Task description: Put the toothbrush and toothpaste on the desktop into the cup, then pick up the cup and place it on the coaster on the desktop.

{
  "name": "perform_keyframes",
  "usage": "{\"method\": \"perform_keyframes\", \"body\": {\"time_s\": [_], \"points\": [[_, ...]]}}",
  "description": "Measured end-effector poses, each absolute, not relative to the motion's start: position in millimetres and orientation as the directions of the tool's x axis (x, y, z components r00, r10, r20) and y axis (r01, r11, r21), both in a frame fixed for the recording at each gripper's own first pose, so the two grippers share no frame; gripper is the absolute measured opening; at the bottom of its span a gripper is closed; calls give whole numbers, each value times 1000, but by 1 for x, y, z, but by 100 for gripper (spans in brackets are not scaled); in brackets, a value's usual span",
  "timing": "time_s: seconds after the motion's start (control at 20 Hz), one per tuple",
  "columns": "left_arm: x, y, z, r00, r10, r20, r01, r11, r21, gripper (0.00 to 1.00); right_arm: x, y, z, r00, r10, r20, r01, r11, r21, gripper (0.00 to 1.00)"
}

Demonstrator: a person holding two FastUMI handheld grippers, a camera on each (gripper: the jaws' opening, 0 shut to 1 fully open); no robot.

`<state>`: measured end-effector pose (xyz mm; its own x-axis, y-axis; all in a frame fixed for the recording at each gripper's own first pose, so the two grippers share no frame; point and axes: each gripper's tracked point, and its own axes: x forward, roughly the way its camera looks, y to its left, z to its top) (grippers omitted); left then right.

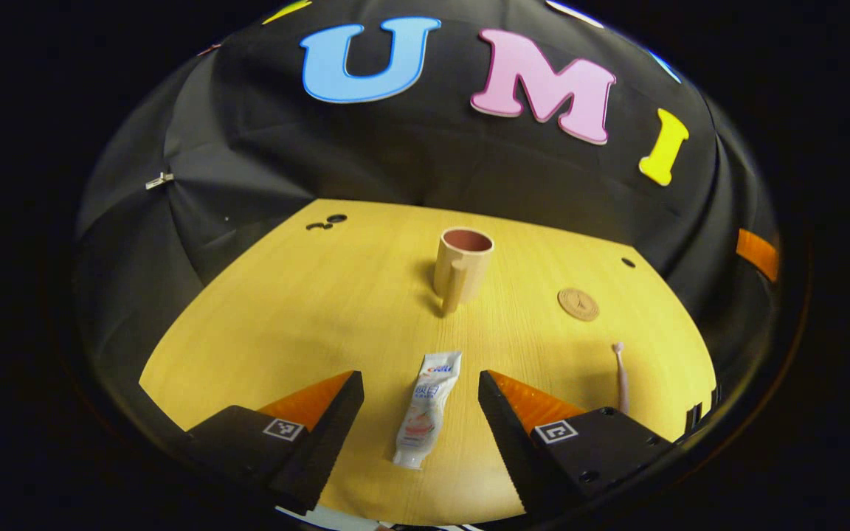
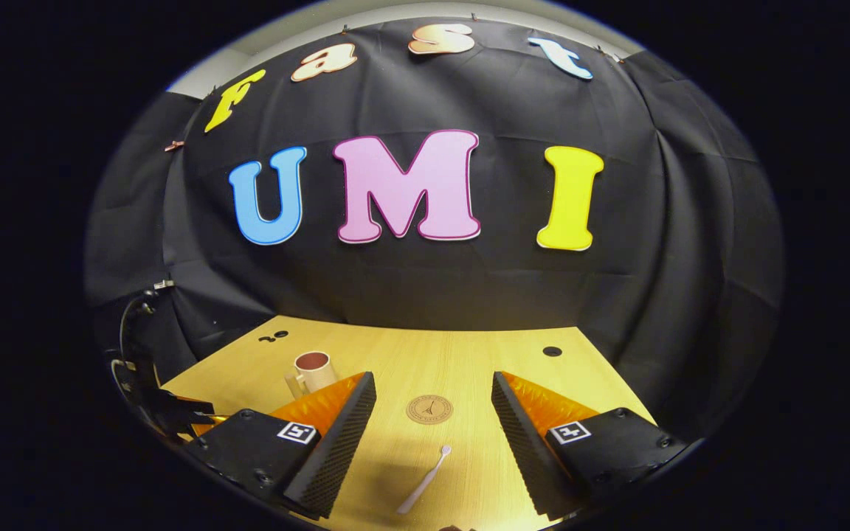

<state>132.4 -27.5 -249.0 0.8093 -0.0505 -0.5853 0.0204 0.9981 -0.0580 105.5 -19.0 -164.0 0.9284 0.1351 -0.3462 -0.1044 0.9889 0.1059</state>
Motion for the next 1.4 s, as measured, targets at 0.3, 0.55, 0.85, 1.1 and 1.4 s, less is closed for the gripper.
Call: {"method": "perform_keyframes", "body": {"time_s": [0.3,0.55,0.85,1.1,1.4], "points": [[146,-33,-308,719,-48,-693,22,999,-47,97,119,-35,-194,903,161,-398,-131,986,102,97],[161,-30,-334,690,-13,-724,6,1000,-13,99,127,-42,-212,888,179,-423,-148,983,104,97],[159,-38,-339,674,-9,-739,42,999,26,71,128,-32,-226,870,221,-441,-191,975,112,97],[153,-49,-340,656,-3,-755,22,1000,16,47,116,-24,-238,844,225,-486,-187,974,127,97],[151,-55,-337,647,-2,-763,39,999,31,26,92,-24,-284,752,221,-621,-166,975,146,97]]}}
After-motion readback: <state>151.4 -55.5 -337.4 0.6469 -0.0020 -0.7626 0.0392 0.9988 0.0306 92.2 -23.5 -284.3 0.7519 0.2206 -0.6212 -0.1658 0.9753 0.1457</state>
